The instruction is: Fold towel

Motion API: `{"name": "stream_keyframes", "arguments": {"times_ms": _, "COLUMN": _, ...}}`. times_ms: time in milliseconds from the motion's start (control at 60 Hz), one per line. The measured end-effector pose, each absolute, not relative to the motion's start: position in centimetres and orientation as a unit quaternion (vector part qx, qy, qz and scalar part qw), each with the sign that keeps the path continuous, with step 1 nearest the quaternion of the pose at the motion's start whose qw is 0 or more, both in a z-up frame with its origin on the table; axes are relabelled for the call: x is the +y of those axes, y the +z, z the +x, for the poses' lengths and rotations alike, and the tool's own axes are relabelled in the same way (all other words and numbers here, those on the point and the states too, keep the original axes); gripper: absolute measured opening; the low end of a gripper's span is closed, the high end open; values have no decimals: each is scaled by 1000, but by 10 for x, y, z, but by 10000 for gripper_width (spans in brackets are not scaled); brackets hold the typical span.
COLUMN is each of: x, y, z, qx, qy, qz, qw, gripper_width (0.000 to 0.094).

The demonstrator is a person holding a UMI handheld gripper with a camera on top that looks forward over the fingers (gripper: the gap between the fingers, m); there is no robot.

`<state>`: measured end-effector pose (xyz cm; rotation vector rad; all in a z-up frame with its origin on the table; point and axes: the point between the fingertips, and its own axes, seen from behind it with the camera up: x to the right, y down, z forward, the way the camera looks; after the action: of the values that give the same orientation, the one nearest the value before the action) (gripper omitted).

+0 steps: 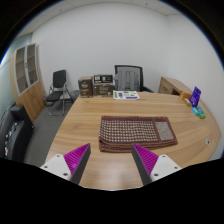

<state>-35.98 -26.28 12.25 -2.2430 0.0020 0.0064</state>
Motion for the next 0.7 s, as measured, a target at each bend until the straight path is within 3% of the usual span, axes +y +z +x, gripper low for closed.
{"name": "stream_keyframes", "arguments": {"times_ms": 283, "x": -121, "y": 29, "z": -395, "qx": -20, "qy": -39, "qz": -908, "qw": 417, "gripper_width": 811}}
{"name": "stream_keyframes", "arguments": {"times_ms": 467, "x": -106, "y": -4, "z": -388, "qx": -27, "qy": -51, "qz": -920, "qw": 387, "gripper_width": 578}}
{"name": "stream_keyframes", "arguments": {"times_ms": 583, "x": -108, "y": -5, "z": -377, "qx": -49, "qy": -91, "qz": -918, "qw": 384, "gripper_width": 249}}
{"name": "stream_keyframes", "arguments": {"times_ms": 700, "x": -106, "y": -2, "z": -376, "qx": -83, "qy": -114, "qz": -912, "qw": 385, "gripper_width": 85}}
